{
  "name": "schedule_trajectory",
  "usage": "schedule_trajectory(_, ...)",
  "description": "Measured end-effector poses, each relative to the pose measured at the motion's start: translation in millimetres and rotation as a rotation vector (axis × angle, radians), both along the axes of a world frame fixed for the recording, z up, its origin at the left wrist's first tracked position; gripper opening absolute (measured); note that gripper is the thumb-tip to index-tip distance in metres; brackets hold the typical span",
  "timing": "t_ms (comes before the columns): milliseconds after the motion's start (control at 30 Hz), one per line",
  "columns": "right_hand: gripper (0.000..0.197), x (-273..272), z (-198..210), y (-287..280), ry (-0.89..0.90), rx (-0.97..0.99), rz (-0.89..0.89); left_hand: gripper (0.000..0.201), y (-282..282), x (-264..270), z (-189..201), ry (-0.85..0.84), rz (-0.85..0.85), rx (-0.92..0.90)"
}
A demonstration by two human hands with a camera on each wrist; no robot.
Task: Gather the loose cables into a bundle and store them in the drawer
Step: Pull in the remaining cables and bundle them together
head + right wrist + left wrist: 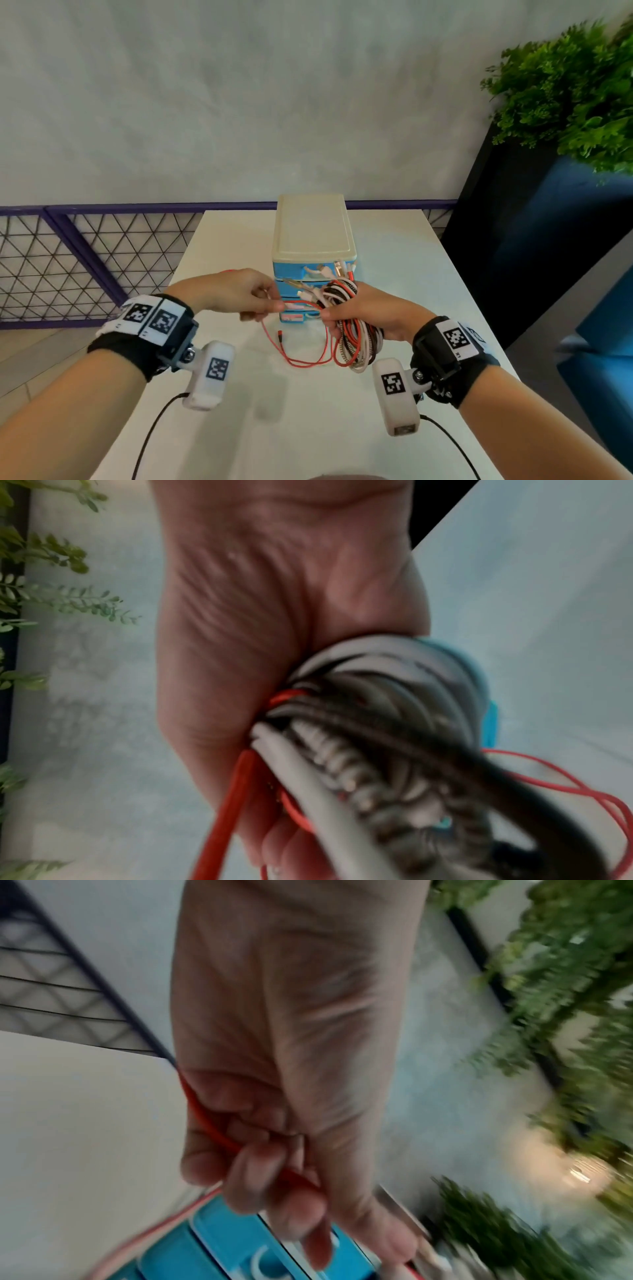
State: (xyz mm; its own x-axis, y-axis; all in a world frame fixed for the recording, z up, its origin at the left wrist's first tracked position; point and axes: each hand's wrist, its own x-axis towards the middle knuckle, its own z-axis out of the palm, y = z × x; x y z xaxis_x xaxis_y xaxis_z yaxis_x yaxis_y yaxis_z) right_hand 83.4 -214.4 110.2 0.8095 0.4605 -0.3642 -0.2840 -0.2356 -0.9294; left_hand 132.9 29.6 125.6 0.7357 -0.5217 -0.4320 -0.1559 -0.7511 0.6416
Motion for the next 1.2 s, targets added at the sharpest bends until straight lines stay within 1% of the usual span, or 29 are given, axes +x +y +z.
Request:
schedule_trajectory(33, 0.010, 0.7, 0.3, -5.5, 0.013, 0.023, -0.027, 0.022, 8.5, 0.6, -2.1, 0.045, 0.052, -0.063)
schedule_trajectory(100, 0.010, 2.8, -0.9, -13.0, 0.018, 0.082, -0.084, 0.031, 19.0, -0.3, -8.5, 0.158, 0.180, -0.243)
schedule_trajectory(167, 0.009, 5.9, -4.7, -13.1, -0.024, 0.096, -0.141, 0.034, 18.8, -2.7, -15.5, 0.263, 0.297, -0.385)
schedule_trajectory(233, 0.010, 9.1, -10.5, -7.8, -0.074, 0.079, -0.217, 0.029, 9.6, -4.6, -21.4, 0.366, 0.422, -0.469)
schedule_trajectory(367, 0.013, 11.4, -16.2, 6.3, -0.178, -0.008, -0.381, 0.028, -7.8, -7.2, -26.5, 0.620, 0.680, -0.649)
schedule_trajectory(433, 0.015, 12.2, -17.9, 11.8, -0.224, -0.016, -0.437, 0.025, -14.4, -9.1, -28.8, 0.666, 0.736, -0.753)
schedule_trajectory(533, 0.023, 15.8, -22.8, 17.9, -0.253, -0.062, -0.488, 0.021, -26.6, -14.7, -30.6, 0.649, 0.782, -0.883)
schedule_trajectory(600, 0.024, 17.2, -24.5, 18.8, -0.238, -0.067, -0.530, 0.020, -32.7, -16.9, -30.7, 0.617, 0.791, -0.940)
schedule_trajectory(667, 0.022, 17.9, -24.6, 15.1, -0.189, -0.004, -0.580, 0.021, -33.1, -18.5, -29.9, 0.559, 0.760, -0.900)
schedule_trajectory(700, 0.021, 17.6, -23.8, 12.4, -0.169, 0.036, -0.603, 0.021, -30.4, -19.5, -30.5, 0.532, 0.713, -0.853)
schedule_trajectory(800, 0.018, 22.5, -23.3, -0.5, -0.186, 0.061, -0.692, 0.025, -16.5, -24.0, -39.0, 0.454, 0.516, -0.678)
schedule_trajectory(867, 0.014, 28.4, -22.7, -9.3, -0.200, 0.054, -0.756, 0.027, -5.5, -26.4, -50.1, 0.393, 0.409, -0.600)
schedule_trajectory(933, 0.013, 34.5, -21.1, -17.3, -0.198, 0.077, -0.816, 0.029, 5.3, -28.3, -62.9, 0.284, 0.319, -0.496)
schedule_trajectory(1033, 0.016, 45.1, -16.7, -33.9, -0.181, 0.152, -0.928, 0.029, 31.9, -31.7, -89.8, 0.085, 0.216, -0.251)
schedule_trajectory(1100, 0.012, 50.4, -10.8, -45.1, -0.170, 0.183, -0.996, 0.028, 58.9, -34.3, -109.3, -0.018, 0.179, -0.069)
schedule_trajectory(1133, 0.013, 53.2, -9.5, -49.5, -0.169, 0.188, -1.018, 0.028, 75.1, -34.5, -117.3, -0.049, 0.189, 0.014)
schedule_trajectory(1200, 0.014, 54.8, -8.2, -52.4, -0.171, 0.158, -1.003, 0.031, 98.9, -33.7, -126.1, -0.041, 0.234, 0.135)
